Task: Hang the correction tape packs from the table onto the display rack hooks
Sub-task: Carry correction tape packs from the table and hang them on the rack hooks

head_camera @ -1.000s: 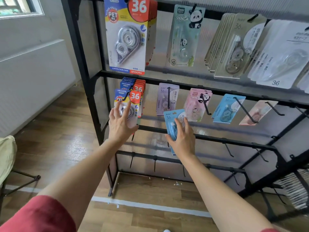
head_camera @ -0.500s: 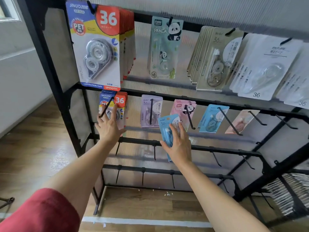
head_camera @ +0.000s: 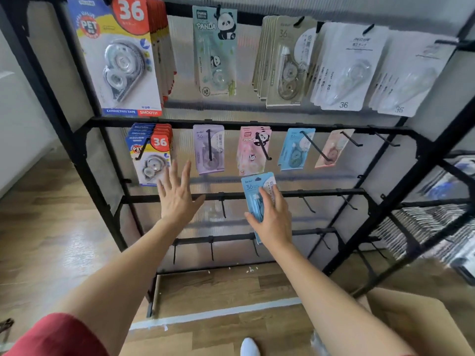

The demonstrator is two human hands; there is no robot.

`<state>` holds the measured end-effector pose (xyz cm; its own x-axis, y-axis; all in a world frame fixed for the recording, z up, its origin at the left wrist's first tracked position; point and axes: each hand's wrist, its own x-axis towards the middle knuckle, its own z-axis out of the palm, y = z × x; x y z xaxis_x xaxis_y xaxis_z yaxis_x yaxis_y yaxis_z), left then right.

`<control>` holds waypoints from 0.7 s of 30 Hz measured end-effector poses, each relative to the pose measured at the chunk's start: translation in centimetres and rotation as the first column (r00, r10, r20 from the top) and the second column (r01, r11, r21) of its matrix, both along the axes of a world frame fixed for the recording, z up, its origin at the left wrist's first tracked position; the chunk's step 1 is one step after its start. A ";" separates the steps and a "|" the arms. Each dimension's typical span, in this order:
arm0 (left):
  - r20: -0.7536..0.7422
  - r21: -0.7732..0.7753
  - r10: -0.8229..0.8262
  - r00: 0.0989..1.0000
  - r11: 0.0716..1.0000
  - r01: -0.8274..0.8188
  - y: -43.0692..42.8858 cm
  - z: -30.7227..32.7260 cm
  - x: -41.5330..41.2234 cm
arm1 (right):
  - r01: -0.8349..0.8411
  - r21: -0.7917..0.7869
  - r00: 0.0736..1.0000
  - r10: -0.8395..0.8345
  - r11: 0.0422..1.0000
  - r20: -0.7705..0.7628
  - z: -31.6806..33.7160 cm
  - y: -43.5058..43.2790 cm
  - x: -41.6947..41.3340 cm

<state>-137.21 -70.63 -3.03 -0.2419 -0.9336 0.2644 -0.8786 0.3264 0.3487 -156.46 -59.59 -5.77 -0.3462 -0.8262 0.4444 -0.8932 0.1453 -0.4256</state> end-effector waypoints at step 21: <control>-0.077 -0.095 -0.237 0.968 0.969 0.230 3.3 1.9 -13.6 | 0.253 -0.213 0.967 -0.253 0.944 0.031 1.5 4.0 -12.4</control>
